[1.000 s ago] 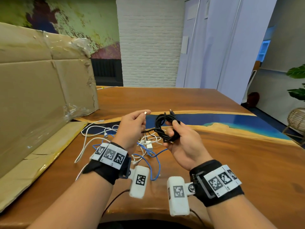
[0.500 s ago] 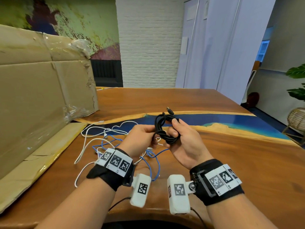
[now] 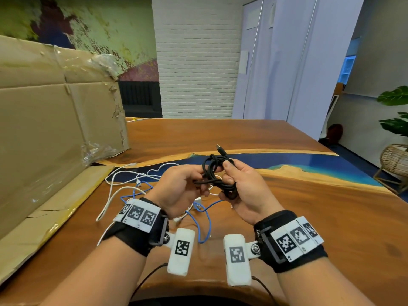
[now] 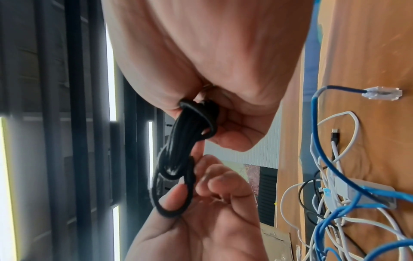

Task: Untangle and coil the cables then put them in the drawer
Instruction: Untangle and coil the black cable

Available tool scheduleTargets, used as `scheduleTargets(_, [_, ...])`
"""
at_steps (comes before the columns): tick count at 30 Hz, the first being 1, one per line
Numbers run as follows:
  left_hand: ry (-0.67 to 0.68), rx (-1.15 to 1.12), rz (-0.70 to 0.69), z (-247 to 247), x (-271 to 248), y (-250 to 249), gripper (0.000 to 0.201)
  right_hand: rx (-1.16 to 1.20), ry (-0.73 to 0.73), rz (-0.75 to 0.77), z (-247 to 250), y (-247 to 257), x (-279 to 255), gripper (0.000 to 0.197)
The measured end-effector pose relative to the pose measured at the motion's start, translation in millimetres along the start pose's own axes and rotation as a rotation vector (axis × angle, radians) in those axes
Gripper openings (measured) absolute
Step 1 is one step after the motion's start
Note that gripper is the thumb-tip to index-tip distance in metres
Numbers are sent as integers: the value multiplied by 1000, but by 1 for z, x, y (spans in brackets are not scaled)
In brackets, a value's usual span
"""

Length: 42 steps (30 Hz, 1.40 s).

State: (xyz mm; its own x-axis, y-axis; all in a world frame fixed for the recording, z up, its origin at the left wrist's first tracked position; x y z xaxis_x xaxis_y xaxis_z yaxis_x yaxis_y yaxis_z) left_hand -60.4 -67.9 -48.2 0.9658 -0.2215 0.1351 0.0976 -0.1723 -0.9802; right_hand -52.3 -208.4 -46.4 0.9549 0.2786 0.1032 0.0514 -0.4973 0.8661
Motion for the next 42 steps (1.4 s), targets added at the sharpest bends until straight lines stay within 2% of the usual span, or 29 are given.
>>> scheduleTargets(2, [5, -41, -5, -1, -1, 1, 38, -8, -1, 12, 0, -1, 2, 24])
scheduleTargets(5, [-81, -26, -11, 1, 3, 4, 23, 0, -6, 23, 1, -3, 7, 24])
scheduleTargets(7, [-128, -50, 13, 4, 7, 7, 34, -4, -22, 30, 4, -5, 10, 24])
scheduleTargets(9, [-141, -80, 27, 3, 6, 5, 31, -45, -39, 67, 6, -7, 12, 23])
scheduleTargets(13, [-96, -324, 51, -1, 2, 2, 39, -193, -111, 176, 11, -8, 17, 23])
scheduleTargets(15, [-113, -182, -3, -4, 4, 1, 36, -238, -130, 182, 13, -9, 18, 22])
scheduleTargets(18, [-220, 115, -102, -4, 8, -2, 47, -301, -114, 169, 13, -9, 17, 21])
scheduleTargets(21, [-361, 413, -173, 4, 14, -7, 34, -343, -91, 172, 11, -9, 17, 20])
scheduleTargets(24, [-418, 724, -277, 2, 16, -9, 20, -369, -84, 193, 12, -5, 17, 20])
scheduleTargets(28, [-514, 796, -360, 2, 17, -11, 12, -426, -73, 188, 13, -8, 15, 17])
scheduleTargets(31, [-513, 571, -307, 8, 22, -15, 11, -418, -66, 168, 14, -10, 13, 16])
scheduleTargets(33, [-536, 415, -223, 17, 27, -19, 13, -406, -53, 148, 14, -11, 13, 16])
scheduleTargets(36, [-557, 291, -118, 32, 37, -21, 16, -342, -12, 88, 13, -12, 13, 19])
scheduleTargets(38, [-497, 252, -80, 32, 40, -21, 18, -267, 9, 44, 13, -14, 14, 22])
scheduleTargets(42, [-330, 310, 18, 20, 37, -19, 23, -154, -10, 20, 23, -13, 15, 27])
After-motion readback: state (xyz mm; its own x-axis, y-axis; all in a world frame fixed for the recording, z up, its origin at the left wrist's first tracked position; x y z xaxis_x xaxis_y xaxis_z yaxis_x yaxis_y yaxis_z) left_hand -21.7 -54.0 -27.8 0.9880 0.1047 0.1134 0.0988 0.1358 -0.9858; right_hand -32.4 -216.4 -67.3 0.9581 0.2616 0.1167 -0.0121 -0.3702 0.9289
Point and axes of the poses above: each hand's wrist, its own x-axis towards the middle knuckle, its own z-axis out of the back of the hand, y = z × x, the point moved 5 cm from there along x, towards the middle knuckle, and after that the axes turned 9 degrees about x, right-handed, at the moved point
